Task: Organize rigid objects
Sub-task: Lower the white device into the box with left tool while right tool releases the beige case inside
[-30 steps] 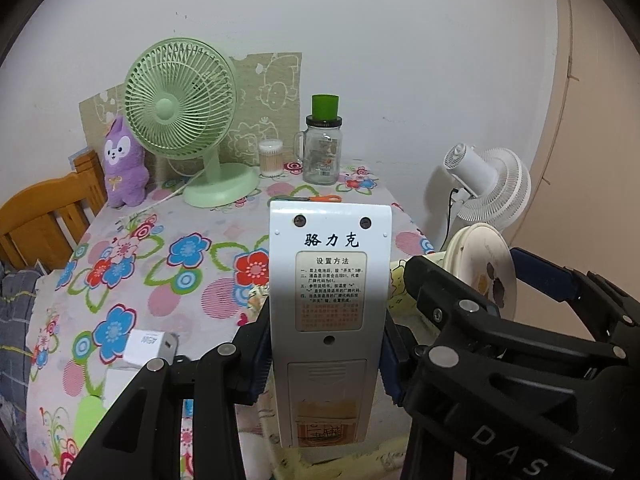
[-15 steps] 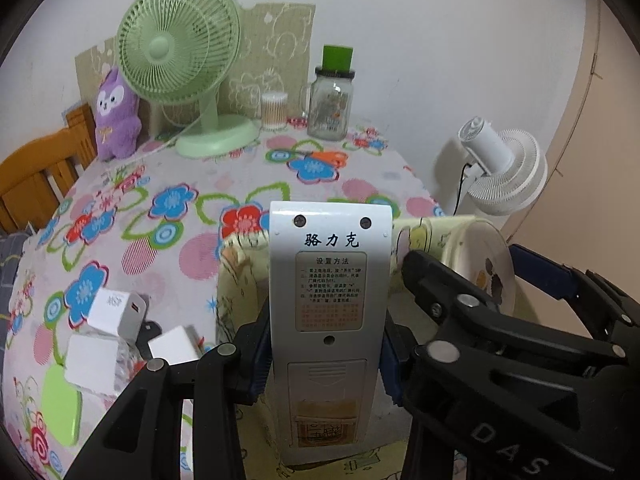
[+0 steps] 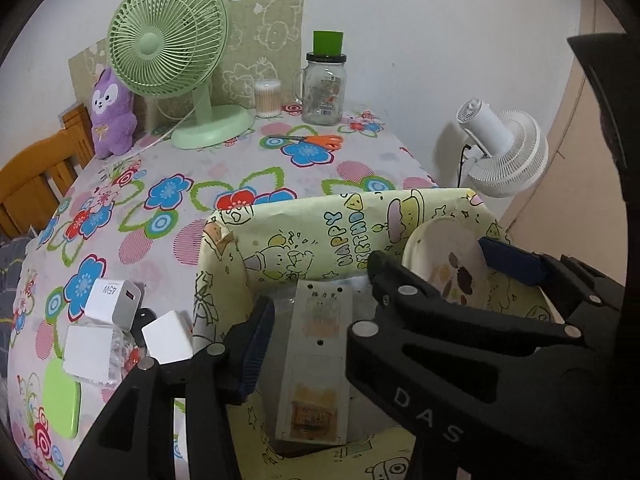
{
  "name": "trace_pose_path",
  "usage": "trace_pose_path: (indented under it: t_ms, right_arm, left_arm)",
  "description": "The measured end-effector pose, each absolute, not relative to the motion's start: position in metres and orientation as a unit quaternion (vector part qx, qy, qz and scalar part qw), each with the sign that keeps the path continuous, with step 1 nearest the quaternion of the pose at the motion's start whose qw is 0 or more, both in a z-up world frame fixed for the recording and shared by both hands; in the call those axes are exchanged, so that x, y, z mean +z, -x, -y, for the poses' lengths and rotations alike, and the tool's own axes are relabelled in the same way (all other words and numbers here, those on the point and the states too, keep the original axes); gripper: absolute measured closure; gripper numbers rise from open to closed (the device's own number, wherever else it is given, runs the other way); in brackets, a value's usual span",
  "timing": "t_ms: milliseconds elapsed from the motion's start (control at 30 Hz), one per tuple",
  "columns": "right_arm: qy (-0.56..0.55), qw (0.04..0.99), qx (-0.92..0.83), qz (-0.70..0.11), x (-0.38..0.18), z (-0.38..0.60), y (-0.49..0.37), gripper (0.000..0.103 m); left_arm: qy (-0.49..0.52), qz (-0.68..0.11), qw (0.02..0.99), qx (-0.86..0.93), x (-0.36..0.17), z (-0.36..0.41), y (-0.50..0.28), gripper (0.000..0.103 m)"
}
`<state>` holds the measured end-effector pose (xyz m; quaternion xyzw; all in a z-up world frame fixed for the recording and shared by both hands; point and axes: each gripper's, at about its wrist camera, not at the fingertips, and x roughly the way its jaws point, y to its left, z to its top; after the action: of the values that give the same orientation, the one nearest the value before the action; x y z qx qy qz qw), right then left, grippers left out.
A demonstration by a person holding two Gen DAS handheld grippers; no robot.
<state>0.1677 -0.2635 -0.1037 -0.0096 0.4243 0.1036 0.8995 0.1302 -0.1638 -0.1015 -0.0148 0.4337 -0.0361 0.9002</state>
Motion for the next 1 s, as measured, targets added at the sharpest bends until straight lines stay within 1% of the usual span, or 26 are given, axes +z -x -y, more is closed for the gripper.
trace_pose_path:
  t_ms: [167, 200, 267, 333, 433, 1000]
  right_arm:
    - [0.009, 0.898, 0.108, -0.426, -0.104, 0.262, -0.166, 0.016]
    - [0.008, 0.898, 0.110, -0.425, -0.103, 0.263, -0.166, 0.014]
    - [0.000, 0.898, 0.119, -0.423, -0.102, 0.263, -0.164, 0.009]
    - [-0.008, 0.899, 0.123, -0.420, -0.100, 0.264, -0.162, 0.005]
    - [-0.011, 0.901, 0.119, -0.418, -0.097, 0.264, -0.158, 0.003]
    - [0.002, 0.915, 0.090, -0.393, -0.073, 0.255, -0.125, 0.001]
  left_arm:
    - [0.010, -0.438, 0.898, -0.037, -0.101, 0.165, -0.130, 0.046]
    - [0.011, -0.438, 0.898, -0.038, -0.100, 0.165, -0.129, 0.044]
    - [0.009, -0.433, 0.900, -0.041, -0.097, 0.166, -0.126, 0.031]
    - [0.006, -0.426, 0.904, -0.041, -0.093, 0.166, -0.123, 0.029]
    - [0.000, -0.424, 0.905, -0.035, -0.089, 0.165, -0.119, 0.024]
    - [-0.011, -0.408, 0.912, -0.049, -0.070, 0.154, -0.091, 0.020]
